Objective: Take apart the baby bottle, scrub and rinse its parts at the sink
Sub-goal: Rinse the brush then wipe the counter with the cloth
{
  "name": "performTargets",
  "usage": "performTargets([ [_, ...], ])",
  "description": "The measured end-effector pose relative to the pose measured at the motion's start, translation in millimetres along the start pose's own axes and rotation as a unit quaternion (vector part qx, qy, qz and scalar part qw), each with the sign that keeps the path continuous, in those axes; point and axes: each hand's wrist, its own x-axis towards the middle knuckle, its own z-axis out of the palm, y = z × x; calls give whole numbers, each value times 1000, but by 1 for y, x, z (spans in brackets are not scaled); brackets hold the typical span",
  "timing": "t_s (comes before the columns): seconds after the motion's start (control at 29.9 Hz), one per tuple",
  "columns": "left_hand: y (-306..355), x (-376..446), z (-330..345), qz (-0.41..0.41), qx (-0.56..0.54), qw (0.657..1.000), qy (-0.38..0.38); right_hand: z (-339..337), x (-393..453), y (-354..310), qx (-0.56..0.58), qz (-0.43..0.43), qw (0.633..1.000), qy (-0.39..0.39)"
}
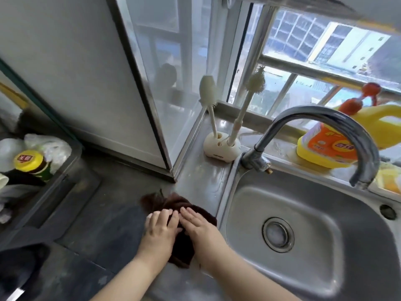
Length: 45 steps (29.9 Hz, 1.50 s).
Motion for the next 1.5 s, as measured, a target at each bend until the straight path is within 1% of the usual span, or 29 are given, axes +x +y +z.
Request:
performTargets([
  [0.07, 9, 2, -10, 57, -10, 997, 41, -7, -13, 2, 5, -15, 999, -28],
  [0.1, 15, 4, -13, 78, -19, 995, 51, -13, -21, 3, 14, -18, 1000, -14],
  [0.17, 36, 12, -19, 87, -51, 992, 72, -31, -44, 8, 56, -16, 997, 41],
  [0.23, 72, 27, -28, 76, -94, 990, 71, -52, -75, 24, 84, -1, 990, 109],
  [0.27, 94, 36, -30, 80, -111, 988, 65, -63, -93, 35, 91, 6, 987, 130],
  [0.37, 172, 59, -33, 121, -200, 972, 11, -97, -156, 74, 48, 66, 979, 187],
  [0.47, 258, 76, -23, 178, -302, 934, -72, -118, -231, 119, -11, 140, 969, 202],
  [0.57, 350, 88, -10, 255, -316, 906, -120, -136, -299, 165, -44, 209, 951, 222],
  [0.6, 381, 93, -7, 274, -313, 901, -125, -144, -319, 180, -47, 224, 945, 235],
  [0.7, 465, 111, 5, 310, -299, 898, -95, -169, -367, 231, -58, 242, 927, 282],
  [0.77, 505, 125, 17, 291, -299, 906, -73, -183, -387, 271, -57, 252, 914, 311],
  [0.8, 520, 131, 22, 275, -281, 916, -75, -187, -393, 291, -57, 260, 911, 313],
  [0.84, 532, 136, 27, 260, -227, 934, -91, -188, -395, 309, -58, 271, 912, 301],
  [0.87, 542, 139, 30, 243, -146, 950, -130, -187, -394, 324, -56, 289, 914, 279],
  [0.9, 548, 141, 33, 225, -62, 954, -188, -185, -393, 336, -45, 311, 916, 251],
  [0.94, 553, 141, 37, 217, -2, 948, -234, -183, -391, 344, -26, 323, 919, 226],
  [1.0, 558, 140, 42, 197, 37, 936, -290, -176, -387, 355, 3, 327, 922, 209],
  [1.04, 560, 140, 43, 190, 49, 933, -300, -174, -384, 357, 14, 330, 923, 197],
  [1.07, 560, 139, 44, 184, 47, 939, -285, -173, -379, 359, 22, 332, 925, 185],
  [1.14, 556, 139, 40, 169, 10, 958, -230, -172, -368, 363, 46, 341, 924, 166],
  [1.17, 553, 139, 42, 164, -1, 961, -224, -171, -362, 365, 57, 346, 922, 163],
  [1.24, 549, 134, 50, 185, -12, 969, -162, -168, -355, 370, 54, 356, 920, 154],
  [1.3, 547, 131, 53, 198, -48, 970, -130, -164, -357, 371, 41, 357, 920, 153],
  [1.4, 545, 119, 53, 221, -109, 967, -67, -159, -376, 364, 22, 336, 931, 138],
  [1.5, 538, 104, 51, 222, -150, 963, -42, -145, -400, 344, 3, 335, 935, 114],
])
